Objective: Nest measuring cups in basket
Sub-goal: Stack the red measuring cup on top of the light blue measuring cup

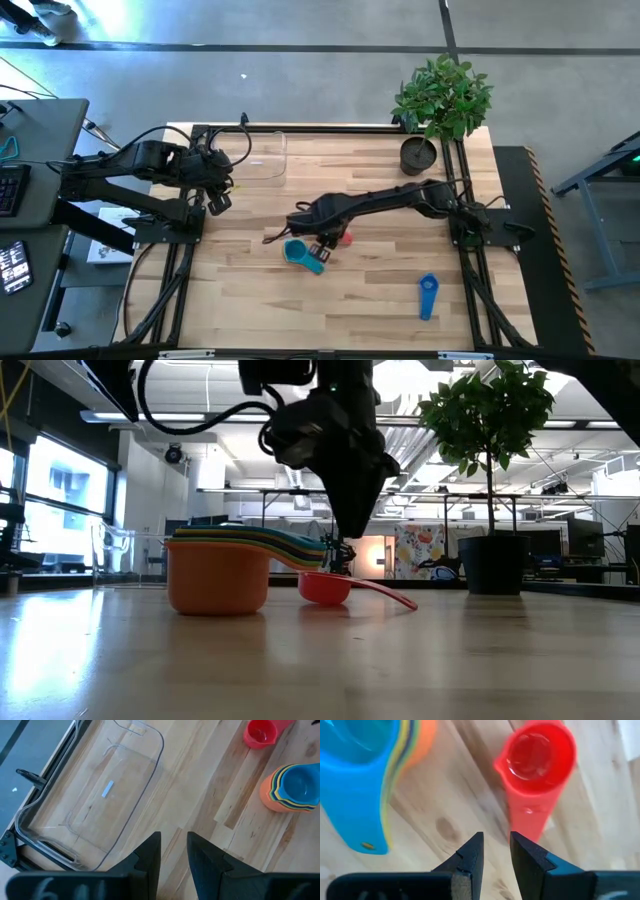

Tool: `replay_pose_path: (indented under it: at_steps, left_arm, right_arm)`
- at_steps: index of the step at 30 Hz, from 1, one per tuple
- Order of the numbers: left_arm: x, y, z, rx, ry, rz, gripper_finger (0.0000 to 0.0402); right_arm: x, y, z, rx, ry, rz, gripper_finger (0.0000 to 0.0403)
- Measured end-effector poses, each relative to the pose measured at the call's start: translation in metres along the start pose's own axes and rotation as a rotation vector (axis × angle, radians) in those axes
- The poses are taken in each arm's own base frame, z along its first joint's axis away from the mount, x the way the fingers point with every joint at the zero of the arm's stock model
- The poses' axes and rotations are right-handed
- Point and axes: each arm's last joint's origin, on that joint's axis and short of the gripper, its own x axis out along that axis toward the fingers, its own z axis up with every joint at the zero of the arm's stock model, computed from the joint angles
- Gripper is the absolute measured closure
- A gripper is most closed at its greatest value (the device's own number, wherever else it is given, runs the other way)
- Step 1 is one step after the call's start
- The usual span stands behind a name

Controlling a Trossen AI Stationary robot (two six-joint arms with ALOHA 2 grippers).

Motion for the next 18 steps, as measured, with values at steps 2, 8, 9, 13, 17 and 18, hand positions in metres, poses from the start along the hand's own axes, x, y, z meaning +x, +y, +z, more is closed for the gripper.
replay_pose_path:
  at_steps: [2,8,9,13,17,18]
  left_arm:
    - [0.0,0.0,0.0,0.0,0.0,0.0,0.0316]
    - [0.0,0.0,0.0,-0.015,0.0,0.0,0.0316]
    - [0.0,0.0,0.0,-0.018,0.0,0.0,0.0316]
    - [0.0,0.0,0.0,-0.021,0.0,0.0,0.0316]
    - [0.0,0.0,0.0,-0.04,0.001,0.0,0.0316]
    - [0.0,0.0,0.0,-0.044,0.0,0.0,0.0316]
  right_arm:
    - [0.0,-0.004,0.002,-0.014,0.004,-0.015,0.0316]
    - [0.0,-0.016,0.006,-0.056,0.023,-0.049,0.0316]
    - [0.0,-0.018,0.007,-0.066,0.029,-0.052,0.0316]
    - [-0.002,-0.026,0.008,-0.101,0.046,-0.071,0.0316]
    - [-0.013,-0.034,0.008,-0.125,0.013,-0.102,0.0316]
    - [-0.018,-0.036,0.008,-0.128,0.001,-0.106,0.0316]
